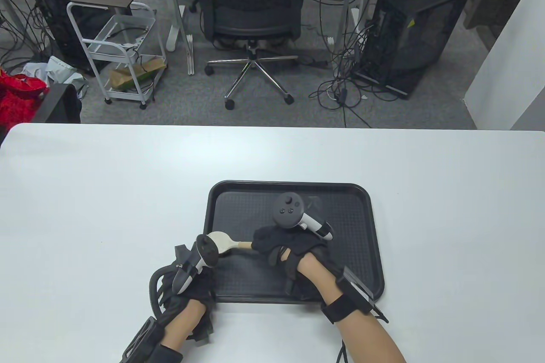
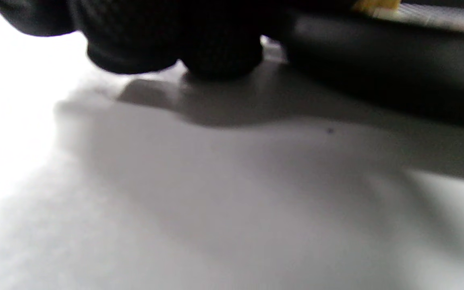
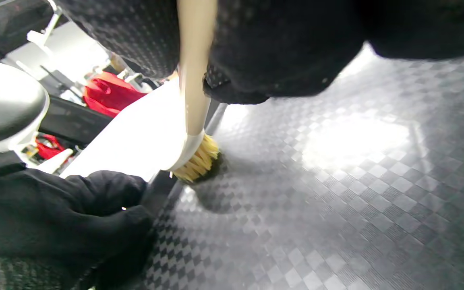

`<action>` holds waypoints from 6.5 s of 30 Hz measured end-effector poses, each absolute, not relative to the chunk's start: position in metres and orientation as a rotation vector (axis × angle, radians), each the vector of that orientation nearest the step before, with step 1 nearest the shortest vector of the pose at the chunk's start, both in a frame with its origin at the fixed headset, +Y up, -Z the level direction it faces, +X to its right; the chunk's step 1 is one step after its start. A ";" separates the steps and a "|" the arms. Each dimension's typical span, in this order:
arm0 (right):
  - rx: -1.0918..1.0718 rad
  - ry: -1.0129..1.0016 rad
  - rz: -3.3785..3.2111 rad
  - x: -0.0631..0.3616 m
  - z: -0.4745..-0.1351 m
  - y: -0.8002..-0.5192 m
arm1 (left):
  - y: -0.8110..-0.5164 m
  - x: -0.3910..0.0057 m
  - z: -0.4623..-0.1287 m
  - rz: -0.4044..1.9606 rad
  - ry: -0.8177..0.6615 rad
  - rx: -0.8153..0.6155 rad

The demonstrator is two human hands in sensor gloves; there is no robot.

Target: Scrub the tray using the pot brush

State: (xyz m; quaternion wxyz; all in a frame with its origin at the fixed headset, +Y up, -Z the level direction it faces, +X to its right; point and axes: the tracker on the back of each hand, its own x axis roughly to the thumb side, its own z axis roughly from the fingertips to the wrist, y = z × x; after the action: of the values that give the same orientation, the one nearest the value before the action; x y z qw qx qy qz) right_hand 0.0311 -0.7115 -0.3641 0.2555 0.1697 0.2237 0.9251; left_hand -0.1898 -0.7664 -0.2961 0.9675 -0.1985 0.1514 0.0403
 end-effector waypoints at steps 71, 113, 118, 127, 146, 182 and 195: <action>0.196 0.513 2.372 0.198 -0.372 -0.650 | -0.766 -0.189 -0.296 0.076 0.309 -0.400; 0.277 0.839 2.522 0.123 -0.381 -0.694 | -0.767 -0.191 -0.296 0.087 0.300 -0.399; 0.182 0.820 2.483 0.164 -0.385 -0.692 | -0.767 -0.191 -0.296 0.089 0.300 -0.400; -0.010 0.782 2.421 0.236 -0.384 -0.694 | -0.767 -0.191 -0.296 0.084 0.299 -0.400; -0.392 0.647 2.213 0.366 -0.354 -0.715 | -0.767 -0.191 -0.296 0.084 0.300 -0.401; 0.458 0.617 2.455 0.042 -0.354 -0.693 | -0.767 -0.191 -0.296 0.091 0.295 -0.404; 0.427 0.781 2.544 0.057 -0.360 -0.698 | -0.767 -0.192 -0.296 0.090 0.294 -0.404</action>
State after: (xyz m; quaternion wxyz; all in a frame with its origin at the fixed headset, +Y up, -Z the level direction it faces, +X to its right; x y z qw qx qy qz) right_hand 0.0571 -0.6985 -0.3601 0.2211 0.1546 0.2827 0.9205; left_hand -0.1915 -0.7674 -0.2965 0.9680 -0.1996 0.1456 0.0445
